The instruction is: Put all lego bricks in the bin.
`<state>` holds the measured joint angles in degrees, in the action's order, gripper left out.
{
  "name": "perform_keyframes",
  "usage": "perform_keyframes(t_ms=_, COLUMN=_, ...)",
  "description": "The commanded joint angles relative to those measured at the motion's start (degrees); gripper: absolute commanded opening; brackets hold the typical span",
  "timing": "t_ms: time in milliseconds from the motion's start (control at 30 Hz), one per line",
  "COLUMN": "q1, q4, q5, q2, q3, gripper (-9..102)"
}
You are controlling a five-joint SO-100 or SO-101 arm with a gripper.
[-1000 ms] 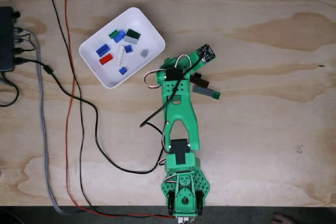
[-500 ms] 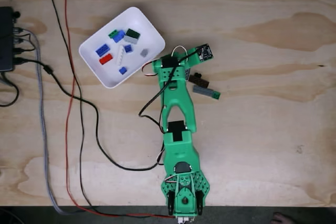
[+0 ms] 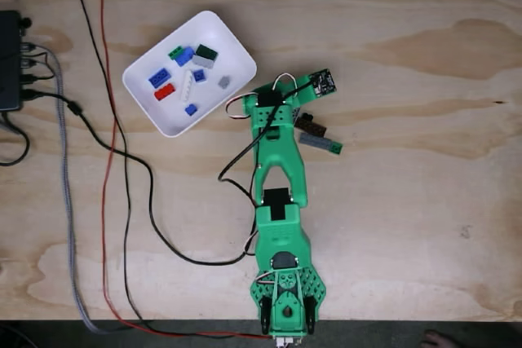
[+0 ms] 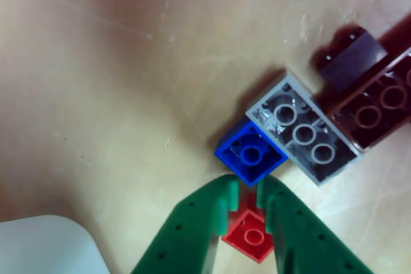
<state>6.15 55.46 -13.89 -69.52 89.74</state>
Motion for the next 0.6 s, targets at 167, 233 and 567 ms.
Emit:
perform_keyframes(t_ms=167, q1=3.8, q4=5.9, q5=-10.8, q2=-7.9, q3=1.8, gripper=17)
perform_keyframes(t_ms=233, q1=4.4, q4=7.3, q5=-14.5, q2=-8.2, q3=1.1, gripper=17)
perform_keyframes(t_ms=567, q1=3.6, q4=6.8, q5=-30.7, q2=-6.7, q3=-1.2, gripper=13)
